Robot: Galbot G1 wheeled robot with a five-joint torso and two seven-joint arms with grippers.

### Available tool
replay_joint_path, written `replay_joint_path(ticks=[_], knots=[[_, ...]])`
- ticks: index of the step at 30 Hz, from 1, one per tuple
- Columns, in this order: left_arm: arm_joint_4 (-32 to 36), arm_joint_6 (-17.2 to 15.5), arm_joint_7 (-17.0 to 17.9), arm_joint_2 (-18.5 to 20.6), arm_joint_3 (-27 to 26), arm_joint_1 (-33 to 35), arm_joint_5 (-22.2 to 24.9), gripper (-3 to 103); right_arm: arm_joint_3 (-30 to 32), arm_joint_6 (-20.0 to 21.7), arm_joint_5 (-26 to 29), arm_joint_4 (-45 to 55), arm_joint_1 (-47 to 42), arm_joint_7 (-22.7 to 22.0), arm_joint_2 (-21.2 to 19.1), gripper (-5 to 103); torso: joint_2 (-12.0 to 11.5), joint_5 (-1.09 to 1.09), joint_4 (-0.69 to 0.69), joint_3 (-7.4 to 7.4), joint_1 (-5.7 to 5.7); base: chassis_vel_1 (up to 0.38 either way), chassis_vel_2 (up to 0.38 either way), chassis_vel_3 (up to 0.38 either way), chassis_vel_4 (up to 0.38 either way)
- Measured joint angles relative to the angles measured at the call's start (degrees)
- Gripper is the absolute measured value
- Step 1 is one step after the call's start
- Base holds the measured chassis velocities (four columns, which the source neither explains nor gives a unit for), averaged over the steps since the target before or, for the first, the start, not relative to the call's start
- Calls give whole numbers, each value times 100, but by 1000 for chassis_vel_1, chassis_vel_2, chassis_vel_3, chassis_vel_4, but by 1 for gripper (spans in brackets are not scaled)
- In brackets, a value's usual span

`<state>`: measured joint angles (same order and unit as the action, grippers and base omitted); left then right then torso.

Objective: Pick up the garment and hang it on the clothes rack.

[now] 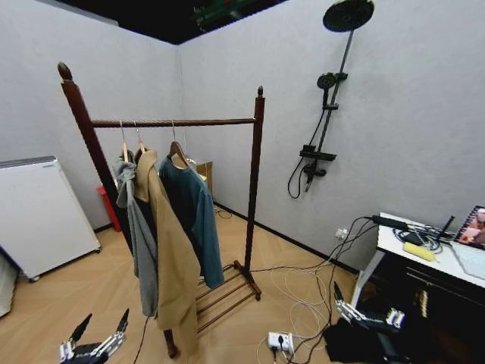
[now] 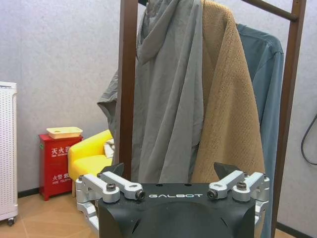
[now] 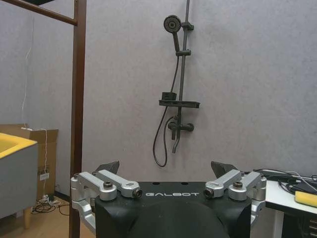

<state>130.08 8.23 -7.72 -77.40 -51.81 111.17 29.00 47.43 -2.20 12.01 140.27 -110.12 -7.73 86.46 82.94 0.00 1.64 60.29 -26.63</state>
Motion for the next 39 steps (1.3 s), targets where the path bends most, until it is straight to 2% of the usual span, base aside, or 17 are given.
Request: replay_joint_path(ticks=[39], knots=[[0,0,-1,0,0,0,0,100,-1,4,4,0,0,-4,0,100,2,-1,2,-1,3,-100,-102,-99,-102]])
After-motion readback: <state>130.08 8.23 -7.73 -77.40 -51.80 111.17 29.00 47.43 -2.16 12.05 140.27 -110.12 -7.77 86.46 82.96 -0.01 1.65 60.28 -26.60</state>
